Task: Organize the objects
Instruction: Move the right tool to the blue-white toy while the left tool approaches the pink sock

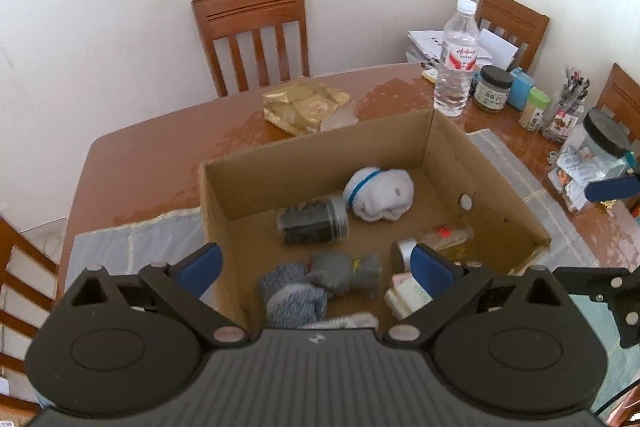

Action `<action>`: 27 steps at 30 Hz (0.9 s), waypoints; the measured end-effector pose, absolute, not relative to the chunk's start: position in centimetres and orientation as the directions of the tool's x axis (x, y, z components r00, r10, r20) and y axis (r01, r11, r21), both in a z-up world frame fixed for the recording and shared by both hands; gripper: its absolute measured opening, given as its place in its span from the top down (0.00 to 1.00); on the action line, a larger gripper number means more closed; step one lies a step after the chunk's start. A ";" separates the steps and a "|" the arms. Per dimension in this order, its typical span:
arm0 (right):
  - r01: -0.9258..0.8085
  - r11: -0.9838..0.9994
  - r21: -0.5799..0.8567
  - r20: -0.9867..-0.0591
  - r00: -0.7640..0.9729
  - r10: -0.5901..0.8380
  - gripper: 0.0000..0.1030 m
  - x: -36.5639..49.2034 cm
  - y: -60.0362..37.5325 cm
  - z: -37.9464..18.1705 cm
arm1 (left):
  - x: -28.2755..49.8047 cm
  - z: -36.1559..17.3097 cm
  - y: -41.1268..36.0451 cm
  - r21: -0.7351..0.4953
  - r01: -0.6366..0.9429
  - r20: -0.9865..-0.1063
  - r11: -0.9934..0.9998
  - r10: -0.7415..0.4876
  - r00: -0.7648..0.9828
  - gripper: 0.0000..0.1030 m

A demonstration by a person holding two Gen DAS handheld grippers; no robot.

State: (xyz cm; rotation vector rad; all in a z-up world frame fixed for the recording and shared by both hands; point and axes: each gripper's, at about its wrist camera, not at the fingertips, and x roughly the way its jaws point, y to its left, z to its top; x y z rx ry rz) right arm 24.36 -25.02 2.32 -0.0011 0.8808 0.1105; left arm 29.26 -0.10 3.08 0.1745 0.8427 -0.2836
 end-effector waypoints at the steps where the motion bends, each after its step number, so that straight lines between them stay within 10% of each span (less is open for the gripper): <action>1: -0.106 0.992 0.064 -0.770 0.627 0.116 0.00 23.9 -25.0 1.9 | 28.8 3.0 0.1 0.031 0.294 -0.762 0.955 -0.168 0.626 0.03; 27: -0.010 0.997 0.076 -0.834 0.547 0.069 0.00 19.3 -22.8 -5.2 | 20.2 -6.1 2.6 0.040 0.212 -0.837 0.976 -0.083 0.541 0.02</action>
